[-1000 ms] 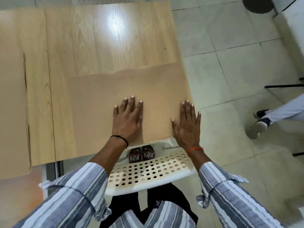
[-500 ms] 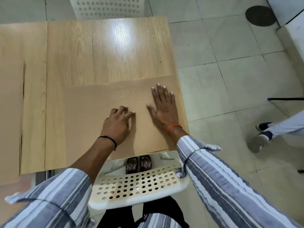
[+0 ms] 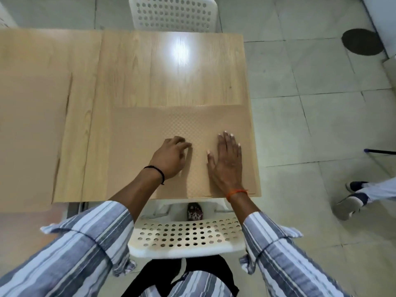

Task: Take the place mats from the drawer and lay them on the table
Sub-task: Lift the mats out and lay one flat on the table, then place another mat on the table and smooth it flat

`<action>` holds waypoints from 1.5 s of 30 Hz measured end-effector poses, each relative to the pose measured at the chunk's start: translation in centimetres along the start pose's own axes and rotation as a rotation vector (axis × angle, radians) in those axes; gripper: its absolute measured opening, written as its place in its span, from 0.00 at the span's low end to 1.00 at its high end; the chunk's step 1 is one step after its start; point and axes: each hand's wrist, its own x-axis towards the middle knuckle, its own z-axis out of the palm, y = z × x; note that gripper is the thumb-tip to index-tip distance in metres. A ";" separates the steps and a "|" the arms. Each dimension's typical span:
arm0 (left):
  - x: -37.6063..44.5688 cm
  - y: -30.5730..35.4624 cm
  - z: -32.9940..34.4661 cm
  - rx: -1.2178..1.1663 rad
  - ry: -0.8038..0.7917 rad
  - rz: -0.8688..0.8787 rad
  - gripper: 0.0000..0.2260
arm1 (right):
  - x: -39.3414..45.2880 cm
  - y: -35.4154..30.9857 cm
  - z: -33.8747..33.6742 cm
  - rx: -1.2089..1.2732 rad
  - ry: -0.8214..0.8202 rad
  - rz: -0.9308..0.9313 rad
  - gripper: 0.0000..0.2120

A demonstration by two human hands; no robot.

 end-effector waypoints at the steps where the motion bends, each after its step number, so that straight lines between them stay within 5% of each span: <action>1: -0.5 -0.3 -0.3 -0.091 0.042 -0.019 0.18 | -0.4 -1.2 0.1 0.037 0.008 -0.015 0.25; 8: -7.0 -5.1 -2.6 -0.388 0.309 -0.096 0.09 | -3.8 -9.2 0.3 0.191 -0.014 -0.106 0.13; 24: -23.6 -24.7 -8.9 -0.597 0.393 -0.169 0.09 | -12.8 -31.8 5.8 0.329 -0.144 -0.034 0.09; 37: -26.4 -33.0 -12.3 -0.653 0.513 -0.364 0.09 | -9.8 -38.6 9.1 0.600 -0.516 0.111 0.30; 42: -25.9 -38.8 -14.4 -0.602 0.550 -0.620 0.23 | -9.5 -41.7 11.2 0.589 -0.553 0.165 0.34; 45: -25.4 -42.0 -15.3 -0.620 0.502 -0.760 0.31 | -10.2 -43.1 12.8 0.370 -0.503 0.131 0.35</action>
